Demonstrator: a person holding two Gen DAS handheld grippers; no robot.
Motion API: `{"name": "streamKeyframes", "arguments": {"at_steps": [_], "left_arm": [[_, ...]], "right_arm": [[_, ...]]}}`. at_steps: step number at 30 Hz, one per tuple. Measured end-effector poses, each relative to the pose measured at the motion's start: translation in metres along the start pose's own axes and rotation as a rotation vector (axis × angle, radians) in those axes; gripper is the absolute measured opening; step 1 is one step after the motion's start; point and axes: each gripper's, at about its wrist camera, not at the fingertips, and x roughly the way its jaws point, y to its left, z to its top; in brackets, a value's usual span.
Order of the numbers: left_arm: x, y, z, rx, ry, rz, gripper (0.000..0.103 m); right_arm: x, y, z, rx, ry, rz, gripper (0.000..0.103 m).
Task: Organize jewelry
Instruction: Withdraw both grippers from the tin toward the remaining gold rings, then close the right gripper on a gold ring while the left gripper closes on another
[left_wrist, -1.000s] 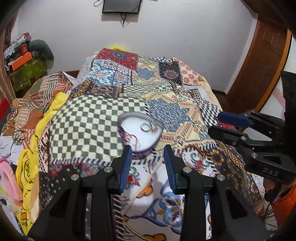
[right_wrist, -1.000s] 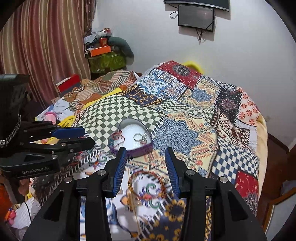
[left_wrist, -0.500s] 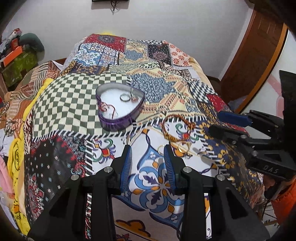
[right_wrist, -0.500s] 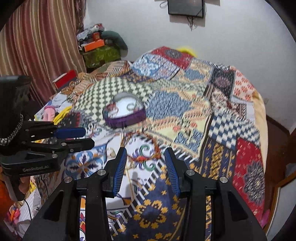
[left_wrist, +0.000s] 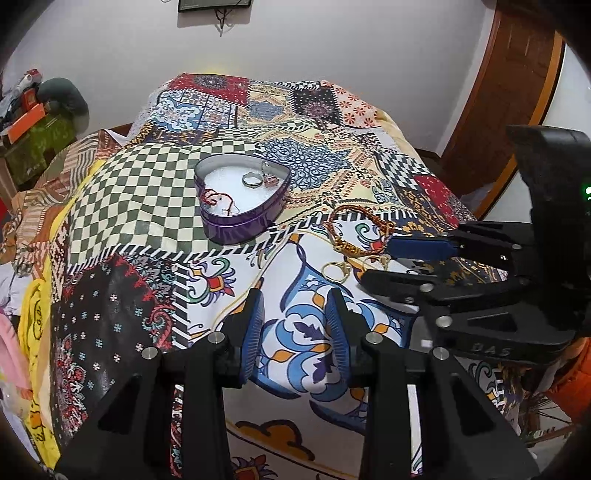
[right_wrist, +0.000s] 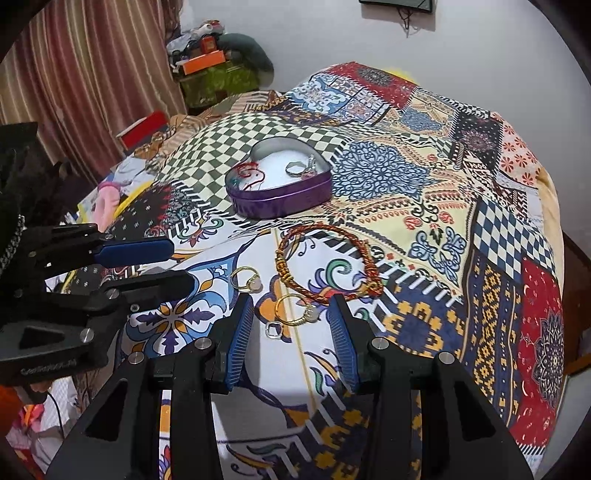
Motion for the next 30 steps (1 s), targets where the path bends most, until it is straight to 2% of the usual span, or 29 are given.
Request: {"name": "streamKeyframes", "arguments": {"at_steps": [6,8,10,15,16,17,20,30], "left_arm": [[0.005,-0.002,0.0,-0.003,0.007,-0.028,0.026],[0.006,-0.003,0.0,0.0,0.011,-0.032,0.025],[0.008,-0.005,0.001,0.002,0.012,-0.033,0.025],[0.013,-0.009,0.004,0.012,0.022,-0.039,0.025],[0.015,-0.01,0.005,0.014,0.023,-0.038,0.025],[0.016,-0.011,0.006,0.013,0.023,-0.039,0.025],[0.019,-0.013,0.008,0.011,0.028,-0.05,0.025],[0.033,-0.019,0.017,0.009,0.033,-0.06,0.026]], "right_arm": [[0.006,0.002,0.002,-0.028,0.005,-0.034,0.038],[0.007,0.001,0.003,-0.029,0.007,-0.034,0.028],[0.007,-0.001,0.003,-0.028,0.009,-0.026,0.022],[0.005,-0.001,0.003,-0.029,-0.005,-0.023,0.022],[0.003,-0.002,0.004,-0.024,-0.013,-0.023,0.018],[0.002,-0.002,0.004,-0.019,-0.019,-0.021,0.008],[-0.004,-0.008,0.006,0.011,-0.033,-0.003,0.008],[-0.015,-0.023,0.006,0.034,-0.069,-0.024,0.008]]}}
